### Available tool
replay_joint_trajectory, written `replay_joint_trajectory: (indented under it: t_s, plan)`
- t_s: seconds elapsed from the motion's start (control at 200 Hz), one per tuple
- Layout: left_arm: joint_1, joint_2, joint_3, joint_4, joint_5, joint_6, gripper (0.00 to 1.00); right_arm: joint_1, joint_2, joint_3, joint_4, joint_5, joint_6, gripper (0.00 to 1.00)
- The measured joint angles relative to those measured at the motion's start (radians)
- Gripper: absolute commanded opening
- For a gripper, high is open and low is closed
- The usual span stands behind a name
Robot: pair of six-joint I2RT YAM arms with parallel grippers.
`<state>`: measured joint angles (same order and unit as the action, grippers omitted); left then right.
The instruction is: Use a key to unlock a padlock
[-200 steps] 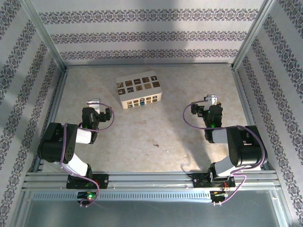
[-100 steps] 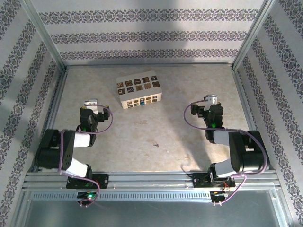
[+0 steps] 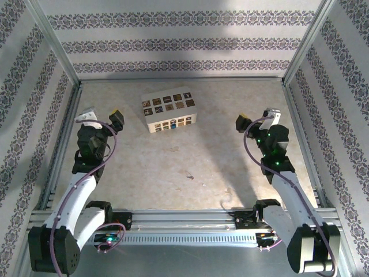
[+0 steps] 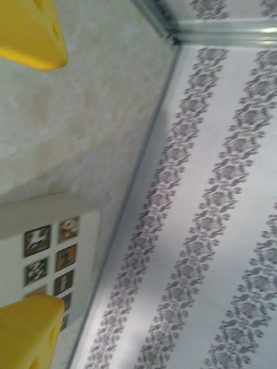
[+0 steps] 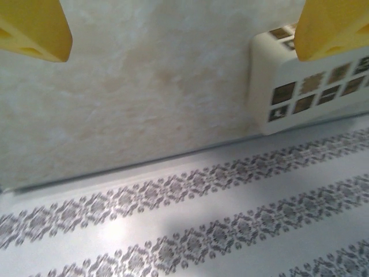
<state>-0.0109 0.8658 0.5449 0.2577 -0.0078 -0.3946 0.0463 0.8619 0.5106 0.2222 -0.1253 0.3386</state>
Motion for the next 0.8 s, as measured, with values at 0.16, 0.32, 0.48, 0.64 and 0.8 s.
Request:
replay_joint_trajectory:
  t_s: [0.16,0.32,0.48,0.64,0.8]
  plan:
    - [0.000,-0.034,0.062,-0.216,0.121,-0.084,0.99,0.061,-0.047,0.076,-0.261,-0.023,0.057,0.92]
    - [-0.001,-0.031,0.041,-0.338,0.272,-0.182,1.00,0.179,-0.043,0.158,-0.504,-0.021,0.082,0.86]
    - [-0.059,-0.022,-0.007,-0.381,0.361,-0.270,1.00,0.374,-0.006,0.214,-0.682,0.021,0.124,0.81]
    - [-0.181,-0.021,-0.091,-0.356,0.373,-0.341,1.00,0.602,0.084,0.238,-0.774,0.092,0.200,0.76]
    - [-0.229,0.025,-0.209,-0.270,0.355,-0.425,1.00,0.767,0.246,0.282,-0.832,0.130,0.251,0.70]
